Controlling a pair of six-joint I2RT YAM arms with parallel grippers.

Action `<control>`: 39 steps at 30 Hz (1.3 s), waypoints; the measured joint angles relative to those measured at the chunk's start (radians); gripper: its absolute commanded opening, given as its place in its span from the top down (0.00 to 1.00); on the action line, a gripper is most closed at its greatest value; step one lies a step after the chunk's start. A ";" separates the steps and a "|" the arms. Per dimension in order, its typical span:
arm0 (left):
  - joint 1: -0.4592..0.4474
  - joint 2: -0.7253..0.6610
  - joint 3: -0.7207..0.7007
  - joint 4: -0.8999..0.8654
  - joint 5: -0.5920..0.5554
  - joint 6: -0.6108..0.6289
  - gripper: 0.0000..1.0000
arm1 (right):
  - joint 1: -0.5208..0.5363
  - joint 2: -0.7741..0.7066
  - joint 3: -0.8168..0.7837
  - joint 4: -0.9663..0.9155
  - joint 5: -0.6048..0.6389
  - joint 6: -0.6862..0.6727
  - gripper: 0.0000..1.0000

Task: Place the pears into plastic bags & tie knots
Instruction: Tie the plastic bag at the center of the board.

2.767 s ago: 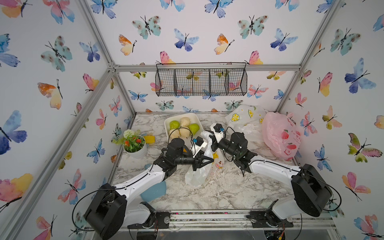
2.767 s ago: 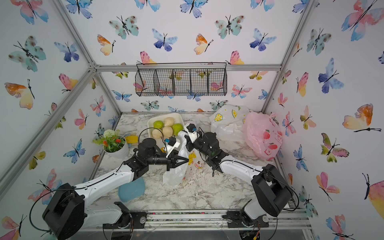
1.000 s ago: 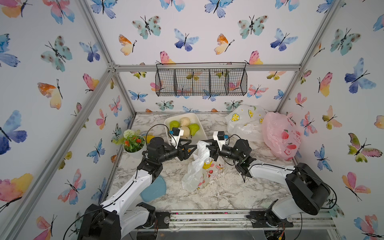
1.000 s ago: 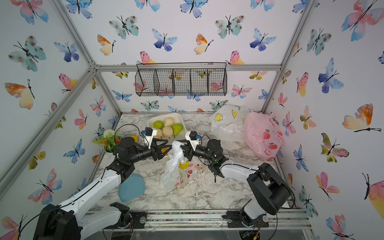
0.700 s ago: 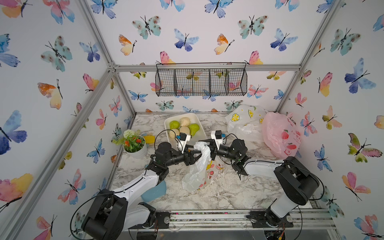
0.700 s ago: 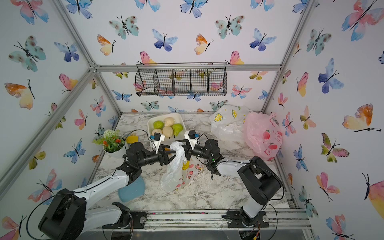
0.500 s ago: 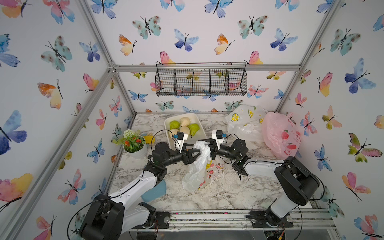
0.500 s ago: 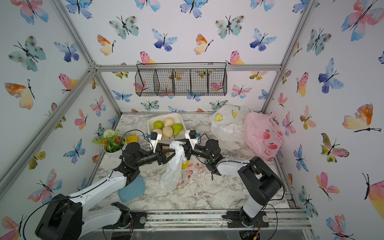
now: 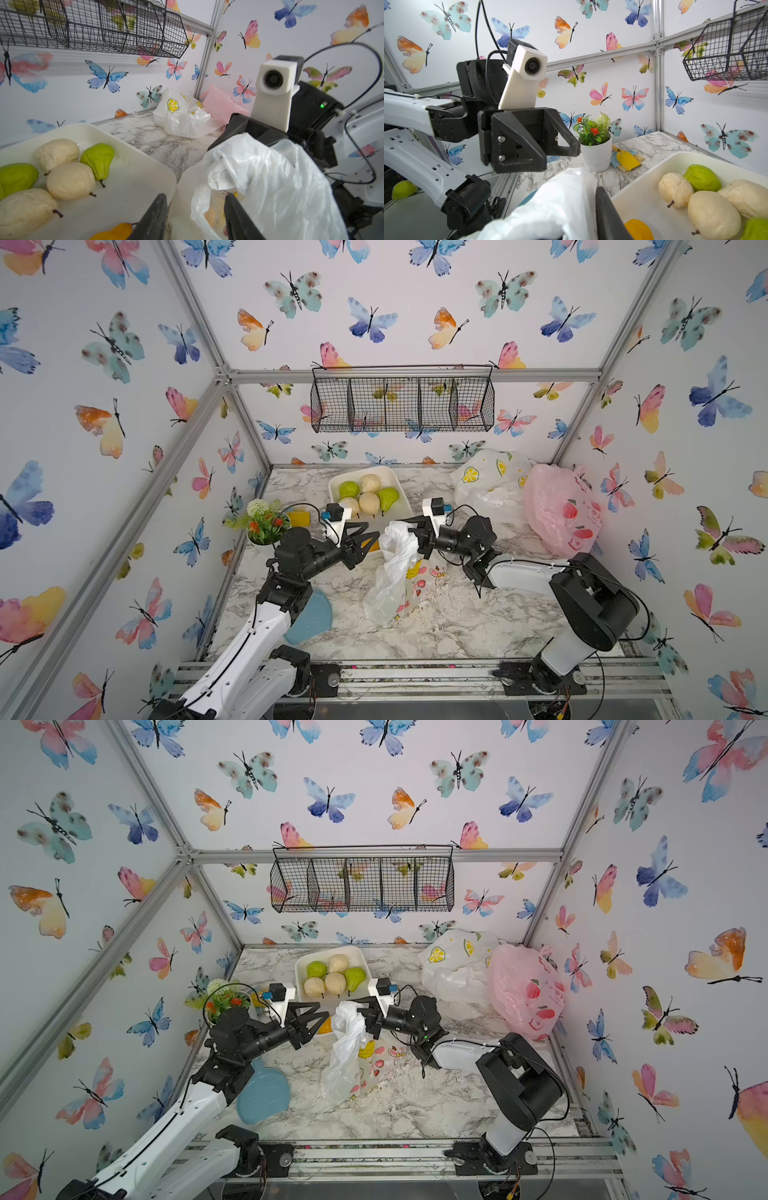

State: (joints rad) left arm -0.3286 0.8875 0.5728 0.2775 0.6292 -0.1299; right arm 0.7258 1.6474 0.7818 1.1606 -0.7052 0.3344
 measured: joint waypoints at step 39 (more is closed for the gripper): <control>-0.032 0.170 0.127 -0.068 0.254 0.220 0.84 | 0.000 0.005 0.048 -0.107 -0.141 0.012 0.79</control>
State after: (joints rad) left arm -0.3607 1.0573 0.7002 0.2092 0.8829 0.0898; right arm 0.7254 1.6524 0.8299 1.0534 -0.8459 0.3462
